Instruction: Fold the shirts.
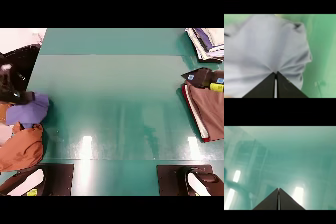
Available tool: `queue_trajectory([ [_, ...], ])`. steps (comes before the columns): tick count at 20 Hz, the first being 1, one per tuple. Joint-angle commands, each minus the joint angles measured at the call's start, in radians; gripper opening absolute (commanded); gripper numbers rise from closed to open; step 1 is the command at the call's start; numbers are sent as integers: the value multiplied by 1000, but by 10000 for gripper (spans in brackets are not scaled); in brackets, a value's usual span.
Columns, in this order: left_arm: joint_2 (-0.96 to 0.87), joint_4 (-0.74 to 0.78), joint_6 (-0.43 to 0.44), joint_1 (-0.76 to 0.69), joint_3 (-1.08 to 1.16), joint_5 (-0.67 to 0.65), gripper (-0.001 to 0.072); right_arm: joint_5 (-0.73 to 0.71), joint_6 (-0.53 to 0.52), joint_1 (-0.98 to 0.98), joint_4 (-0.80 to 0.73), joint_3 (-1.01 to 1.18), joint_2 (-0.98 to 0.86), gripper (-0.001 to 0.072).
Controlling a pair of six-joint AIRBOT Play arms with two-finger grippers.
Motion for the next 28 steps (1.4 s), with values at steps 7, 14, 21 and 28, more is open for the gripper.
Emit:
queue_trajectory([
  [7, 133, -11, -10, -396, 737, -251, 21, -93, -2, 0, -1, 323, 0, 17],
  [14, -13, -12, -84, -864, 765, -212, 22, -71, -2, 0, -50, 351, 0, 17],
  [21, -333, -53, -4, -1106, 765, -126, 499, -14, -2, 0, -50, 351, 0, 17],
  [28, -331, 31, -60, -697, 697, -241, 502, 6, -2, 0, -51, 351, 0, 17],
])
